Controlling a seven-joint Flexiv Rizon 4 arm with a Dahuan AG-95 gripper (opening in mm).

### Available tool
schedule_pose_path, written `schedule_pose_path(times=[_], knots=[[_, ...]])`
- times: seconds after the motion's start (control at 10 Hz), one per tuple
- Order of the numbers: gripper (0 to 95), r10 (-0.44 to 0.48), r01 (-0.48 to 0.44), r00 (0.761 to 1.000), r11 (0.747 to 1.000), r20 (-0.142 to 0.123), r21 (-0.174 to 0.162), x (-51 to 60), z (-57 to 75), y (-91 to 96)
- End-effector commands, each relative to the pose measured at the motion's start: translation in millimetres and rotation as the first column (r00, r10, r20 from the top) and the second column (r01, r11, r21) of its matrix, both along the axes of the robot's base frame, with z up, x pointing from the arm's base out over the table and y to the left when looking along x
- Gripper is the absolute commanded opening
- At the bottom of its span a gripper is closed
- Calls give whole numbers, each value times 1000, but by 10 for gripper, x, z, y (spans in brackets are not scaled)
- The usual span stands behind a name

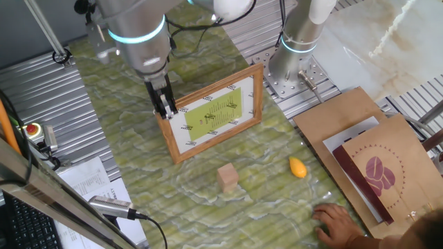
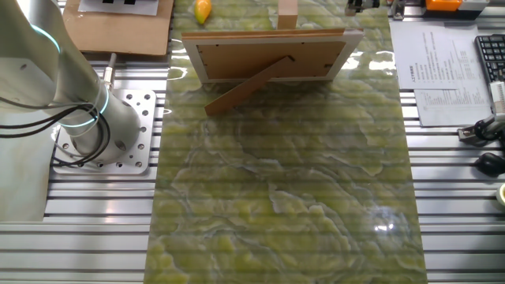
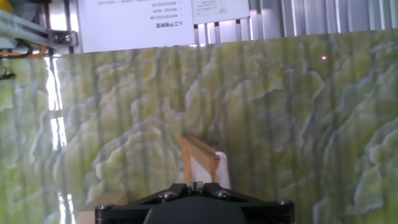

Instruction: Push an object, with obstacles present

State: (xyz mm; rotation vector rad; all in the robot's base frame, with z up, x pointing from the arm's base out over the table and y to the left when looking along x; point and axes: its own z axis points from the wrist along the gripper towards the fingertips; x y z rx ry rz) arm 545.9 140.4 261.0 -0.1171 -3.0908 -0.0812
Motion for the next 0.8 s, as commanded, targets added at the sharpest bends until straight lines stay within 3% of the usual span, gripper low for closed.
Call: schedule_pose_path(times=[0.1, 0.7, 0.8], knots=[[0, 6, -6, 1000, 1000, 11, 1, -17, -14, 9], [0, 13, -13, 1000, 1000, 13, 12, -17, -13, 9], [0, 15, -15, 999, 1000, 35, 5, -17, -13, 9]])
